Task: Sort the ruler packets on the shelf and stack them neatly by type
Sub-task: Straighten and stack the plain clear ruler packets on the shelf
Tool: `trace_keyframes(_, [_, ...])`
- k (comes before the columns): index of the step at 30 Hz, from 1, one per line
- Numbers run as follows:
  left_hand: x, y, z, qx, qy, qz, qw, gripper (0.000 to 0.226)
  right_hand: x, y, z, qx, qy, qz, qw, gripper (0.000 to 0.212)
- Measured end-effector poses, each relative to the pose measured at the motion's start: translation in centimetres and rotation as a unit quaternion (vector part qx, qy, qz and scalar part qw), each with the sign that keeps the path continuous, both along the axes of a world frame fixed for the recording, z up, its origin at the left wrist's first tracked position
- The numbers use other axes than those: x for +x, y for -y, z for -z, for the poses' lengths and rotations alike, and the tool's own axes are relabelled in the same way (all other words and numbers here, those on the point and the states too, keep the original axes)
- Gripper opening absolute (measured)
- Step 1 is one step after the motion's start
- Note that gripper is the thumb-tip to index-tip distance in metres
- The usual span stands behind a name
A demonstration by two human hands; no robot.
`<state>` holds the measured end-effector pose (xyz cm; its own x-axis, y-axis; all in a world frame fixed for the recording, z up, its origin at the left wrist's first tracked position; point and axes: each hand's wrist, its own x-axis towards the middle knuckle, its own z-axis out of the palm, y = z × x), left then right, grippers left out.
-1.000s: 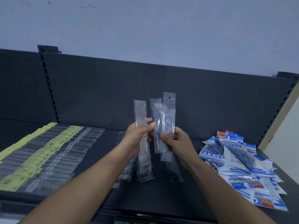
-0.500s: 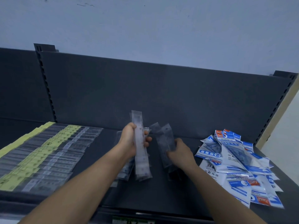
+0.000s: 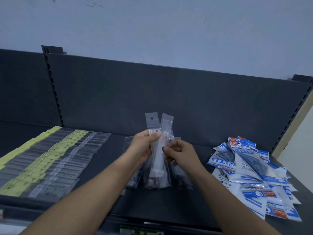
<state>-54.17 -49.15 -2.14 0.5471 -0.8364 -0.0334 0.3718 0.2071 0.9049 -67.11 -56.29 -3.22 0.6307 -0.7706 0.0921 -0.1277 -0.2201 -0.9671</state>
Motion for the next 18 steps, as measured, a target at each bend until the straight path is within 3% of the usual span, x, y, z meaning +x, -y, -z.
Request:
trace_keyframes(4, [0.3,-0.1,0.1,0.004,0.012,0.001,1.000,0.023,-0.2,0.1,0.0,0.027,0.033,-0.004,0.999,0.016])
trace_keyframes(13, [0.5,0.0,-0.1,0.066,0.014,-0.045,0.997,0.019,-0.5,0.7,-1.0,0.003,0.131,0.023,0.991,0.019])
trace_keyframes(18, [0.6,0.1,-0.2,0.090,0.030,-0.041,0.995,0.021,-0.4,0.4,-3.6,-0.146,0.214,0.069,0.963,0.023])
